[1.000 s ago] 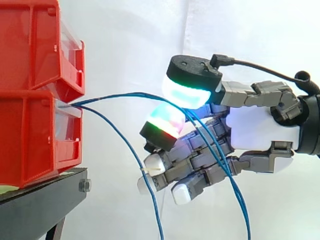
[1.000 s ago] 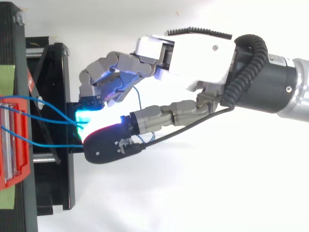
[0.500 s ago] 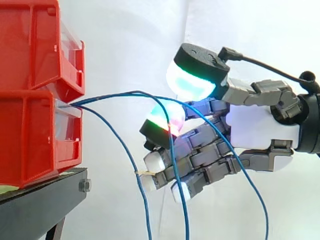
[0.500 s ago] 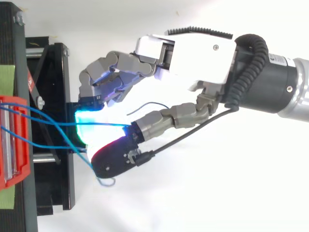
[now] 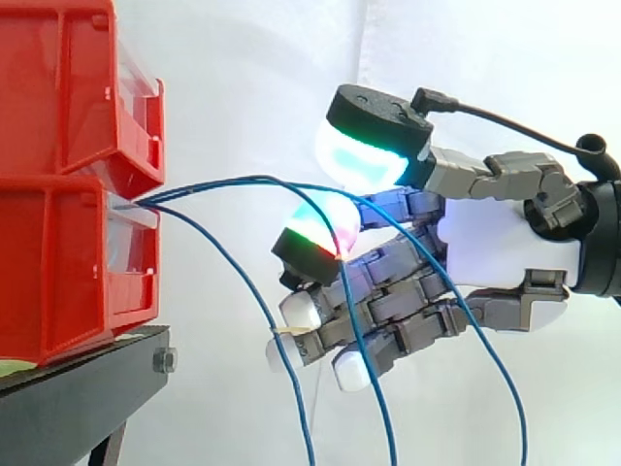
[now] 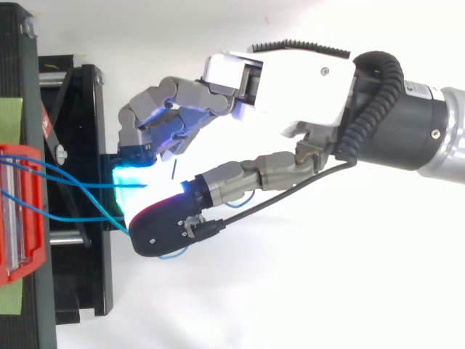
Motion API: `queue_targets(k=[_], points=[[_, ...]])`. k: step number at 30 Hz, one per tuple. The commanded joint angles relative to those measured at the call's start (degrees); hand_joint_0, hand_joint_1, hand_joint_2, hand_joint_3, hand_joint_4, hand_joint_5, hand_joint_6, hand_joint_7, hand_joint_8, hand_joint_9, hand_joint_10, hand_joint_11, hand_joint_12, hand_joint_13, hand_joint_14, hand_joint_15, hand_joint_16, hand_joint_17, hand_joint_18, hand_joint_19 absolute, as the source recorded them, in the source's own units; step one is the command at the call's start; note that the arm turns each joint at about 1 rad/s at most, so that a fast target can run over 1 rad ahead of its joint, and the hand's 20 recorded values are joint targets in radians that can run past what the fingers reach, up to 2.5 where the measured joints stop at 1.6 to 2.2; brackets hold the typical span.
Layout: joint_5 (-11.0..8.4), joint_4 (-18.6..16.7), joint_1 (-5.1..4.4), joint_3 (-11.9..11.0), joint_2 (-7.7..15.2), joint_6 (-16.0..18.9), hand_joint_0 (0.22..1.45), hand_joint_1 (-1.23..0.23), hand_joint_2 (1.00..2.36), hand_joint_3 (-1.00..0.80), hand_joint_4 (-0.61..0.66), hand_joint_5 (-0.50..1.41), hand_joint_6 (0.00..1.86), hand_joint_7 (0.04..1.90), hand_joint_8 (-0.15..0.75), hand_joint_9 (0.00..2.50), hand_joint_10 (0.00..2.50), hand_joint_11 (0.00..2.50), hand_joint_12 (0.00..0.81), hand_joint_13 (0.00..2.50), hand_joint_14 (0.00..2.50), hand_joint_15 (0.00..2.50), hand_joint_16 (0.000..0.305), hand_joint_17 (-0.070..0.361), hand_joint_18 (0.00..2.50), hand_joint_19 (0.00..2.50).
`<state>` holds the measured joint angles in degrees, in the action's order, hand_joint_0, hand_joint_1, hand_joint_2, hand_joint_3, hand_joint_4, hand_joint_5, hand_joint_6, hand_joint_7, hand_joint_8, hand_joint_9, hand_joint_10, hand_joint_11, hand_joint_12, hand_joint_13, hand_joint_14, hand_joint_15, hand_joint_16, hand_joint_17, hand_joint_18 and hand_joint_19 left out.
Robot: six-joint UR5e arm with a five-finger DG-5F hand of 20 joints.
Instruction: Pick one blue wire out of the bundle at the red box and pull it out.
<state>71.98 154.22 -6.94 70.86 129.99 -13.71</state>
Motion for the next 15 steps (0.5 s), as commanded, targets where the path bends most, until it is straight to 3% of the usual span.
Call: queue_targets(k=[1, 8, 15], points=[[0.00, 0.1, 0.00, -0.1, 0.0, 0.0, 0.56, -0.52, 1.01, -0.43, 0.29, -0.14, 0.80, 1.05, 0.415, 0.93, 0.01, 0.60, 0.473, 0.63, 0.01, 0.25, 0.062, 0.139, 0.72, 0.52], [0.00, 0.1, 0.00, -0.1, 0.0, 0.0, 0.61, -0.48, 1.01, -0.32, 0.28, -0.11, 0.72, 1.14, 0.404, 0.95, 0.02, 0.57, 0.462, 0.63, 0.01, 0.25, 0.060, 0.136, 0.72, 0.53], [0.00, 0.1, 0.00, -0.1, 0.0, 0.0, 0.58, -0.60, 1.02, -0.23, 0.27, -0.12, 0.72, 1.13, 0.408, 0.93, 0.02, 0.58, 0.468, 0.63, 0.01, 0.26, 0.061, 0.138, 0.72, 0.52]])
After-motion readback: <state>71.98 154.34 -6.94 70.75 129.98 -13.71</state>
